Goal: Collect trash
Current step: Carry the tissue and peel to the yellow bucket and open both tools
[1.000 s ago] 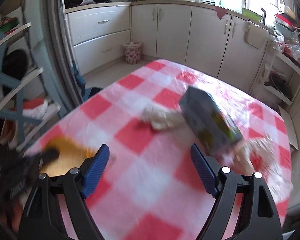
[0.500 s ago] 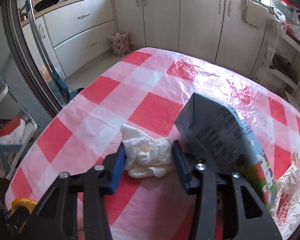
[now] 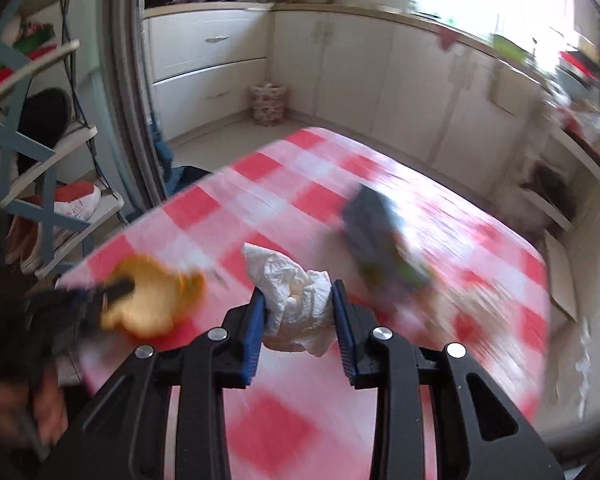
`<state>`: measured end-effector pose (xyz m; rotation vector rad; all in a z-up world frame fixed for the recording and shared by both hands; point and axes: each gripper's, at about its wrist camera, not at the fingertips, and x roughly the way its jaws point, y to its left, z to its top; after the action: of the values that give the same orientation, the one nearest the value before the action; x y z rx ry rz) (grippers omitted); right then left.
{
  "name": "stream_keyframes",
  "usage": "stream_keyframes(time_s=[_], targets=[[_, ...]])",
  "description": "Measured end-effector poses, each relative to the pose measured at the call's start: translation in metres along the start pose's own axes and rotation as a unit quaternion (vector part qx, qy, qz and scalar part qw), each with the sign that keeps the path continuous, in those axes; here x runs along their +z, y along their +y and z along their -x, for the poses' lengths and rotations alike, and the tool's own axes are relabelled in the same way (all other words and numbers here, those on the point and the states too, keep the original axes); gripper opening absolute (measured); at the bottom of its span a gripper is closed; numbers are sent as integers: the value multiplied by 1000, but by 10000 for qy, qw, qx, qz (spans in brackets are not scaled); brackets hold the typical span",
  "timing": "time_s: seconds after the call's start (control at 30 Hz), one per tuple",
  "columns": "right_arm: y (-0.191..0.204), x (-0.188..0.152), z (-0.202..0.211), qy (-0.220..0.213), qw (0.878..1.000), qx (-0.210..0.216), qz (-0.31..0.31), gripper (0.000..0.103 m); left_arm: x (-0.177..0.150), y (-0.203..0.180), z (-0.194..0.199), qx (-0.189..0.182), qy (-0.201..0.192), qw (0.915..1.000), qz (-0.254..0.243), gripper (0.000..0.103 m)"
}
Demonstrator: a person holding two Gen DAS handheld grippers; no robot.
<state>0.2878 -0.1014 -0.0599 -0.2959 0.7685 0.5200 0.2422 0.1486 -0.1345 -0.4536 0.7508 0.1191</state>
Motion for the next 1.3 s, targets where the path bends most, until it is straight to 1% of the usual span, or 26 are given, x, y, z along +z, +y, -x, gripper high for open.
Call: stream_keyframes(time_s=[0.07,0.13,0.17,0.23,0.27,0.3,0.33,0.37,0.5,0.63,0.73,0.77,0.8,0.83,0.93,1.0,1.07,1.13,1.17,1.2,1.23,1.27,1.3], targets=[[-37,-30,37,62,9991,-204,-372,33,-2,-4,1,-142,87,9999,-8,6],[-68,-56,61,130,9963,-488,-688,33,-6,-8,2,-290,194,9994,40,6],[-86,-76,77,212,9936,-680,-875,33,-9,-13,4,-408,282,9988,50,6],[-119,-116,101,465,9864,-981,-1234,33,-18,-28,8,-582,395,9975,-24,6],[-129,-131,107,575,9832,-1092,-1348,33,-22,-35,10,-659,439,9968,-75,6],[-144,-154,116,763,9776,-1244,-1519,33,-28,-47,14,-788,494,9955,-166,6],[-151,-168,120,888,9741,-1302,-1623,33,-33,-59,18,-907,529,9941,-257,6],[-161,-188,125,1022,9689,-1393,-1774,33,-37,-72,22,-1027,559,9925,-367,6],[-177,-242,122,1483,9551,-1368,-2169,33,-57,-119,35,-1393,707,9853,-685,6],[-181,-268,107,1908,9488,-1216,-2206,35,-82,-169,44,-1672,894,9768,-994,6],[-187,-283,99,2181,9451,-1160,-2141,42,-103,-207,53,-1863,1002,9688,-1289,6],[-189,-285,97,2225,9439,-1188,-2130,49,-110,-216,57,-1918,1031,9664,-1369,6],[-192,-288,96,2302,9413,-1190,-2163,58,-119,-232,60,-1998,1076,9623,-1497,6],[-196,-292,98,2322,9396,-1205,-2207,60,-128,-246,62,-2074,1123,9582,-1620,6],[-213,-291,114,2128,9347,-1435,-2460,62,-153,-280,65,-2234,1242,9472,-1935,6],[-225,-289,134,1813,9303,-1680,-2712,67,-173,-303,63,-2302,1343,9400,-2131,6],[-233,-286,153,1507,9267,-1843,-2908,68,-189,-322,56,-2325,1471,9337,-2293,6],[-241,-282,165,1211,9235,-1899,-3104,70,-208,-345,44,-2336,1715,9236,-2509,7],[-244,-278,171,1070,9221,-1923,-3183,70,-219,-356,37,-2318,1842,9185,-2620,8],[-246,-275,174,964,9217,-1935,-3221,71,-225,-363,33,-2325,1946,9143,-2686,13],[-247,-271,176,879,9220,-1937,-3235,71,-230,-370,29,-2326,2052,9101,-2748,15],[-246,-268,177,820,9228,-1932,-3232,72,-234,-375,27,-2305,2136,9068,-2812,18],[-244,-265,178,784,9237,-1929,-3217,73,-234,-375,29,-2298,2132,9066,-2827,20]])
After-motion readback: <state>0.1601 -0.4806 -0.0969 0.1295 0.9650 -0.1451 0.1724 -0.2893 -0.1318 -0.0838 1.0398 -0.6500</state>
